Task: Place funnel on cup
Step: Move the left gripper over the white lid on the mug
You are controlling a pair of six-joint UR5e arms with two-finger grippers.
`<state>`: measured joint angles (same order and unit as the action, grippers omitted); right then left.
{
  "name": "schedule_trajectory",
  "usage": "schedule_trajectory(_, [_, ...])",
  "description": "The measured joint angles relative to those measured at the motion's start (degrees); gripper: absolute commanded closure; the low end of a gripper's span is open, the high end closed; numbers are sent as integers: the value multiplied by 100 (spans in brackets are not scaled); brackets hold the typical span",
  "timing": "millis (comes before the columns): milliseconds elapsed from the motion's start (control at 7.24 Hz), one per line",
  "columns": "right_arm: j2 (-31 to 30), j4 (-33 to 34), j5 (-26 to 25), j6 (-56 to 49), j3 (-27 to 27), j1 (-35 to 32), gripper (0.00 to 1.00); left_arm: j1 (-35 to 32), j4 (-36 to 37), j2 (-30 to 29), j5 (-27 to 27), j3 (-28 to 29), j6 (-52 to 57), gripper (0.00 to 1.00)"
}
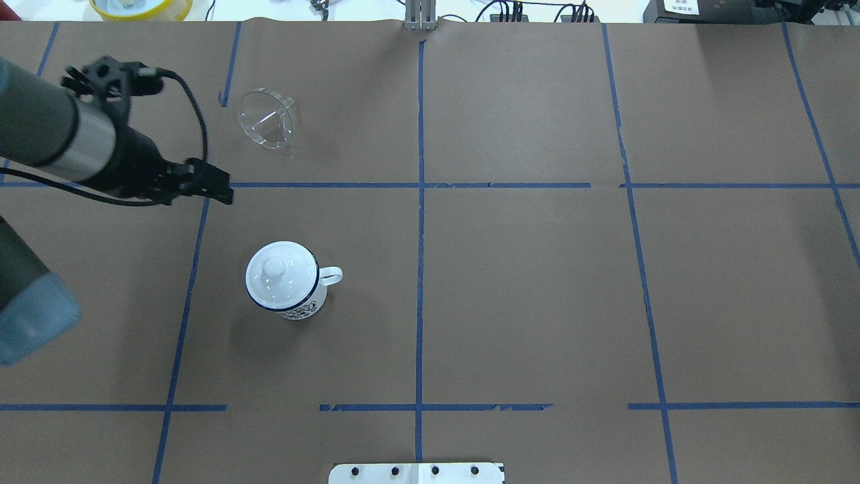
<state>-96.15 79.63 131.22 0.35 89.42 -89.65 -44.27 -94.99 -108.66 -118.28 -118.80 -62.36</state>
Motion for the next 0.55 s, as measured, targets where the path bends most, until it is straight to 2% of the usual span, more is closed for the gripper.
schedule_trajectory(276, [0, 0, 0, 0, -1, 0, 0, 818, 726, -585, 652, 29, -838, 0])
schedule_trajectory(553, [0, 0, 0, 0, -3, 0, 0, 1097, 995, -730, 984, 88, -1073, 6])
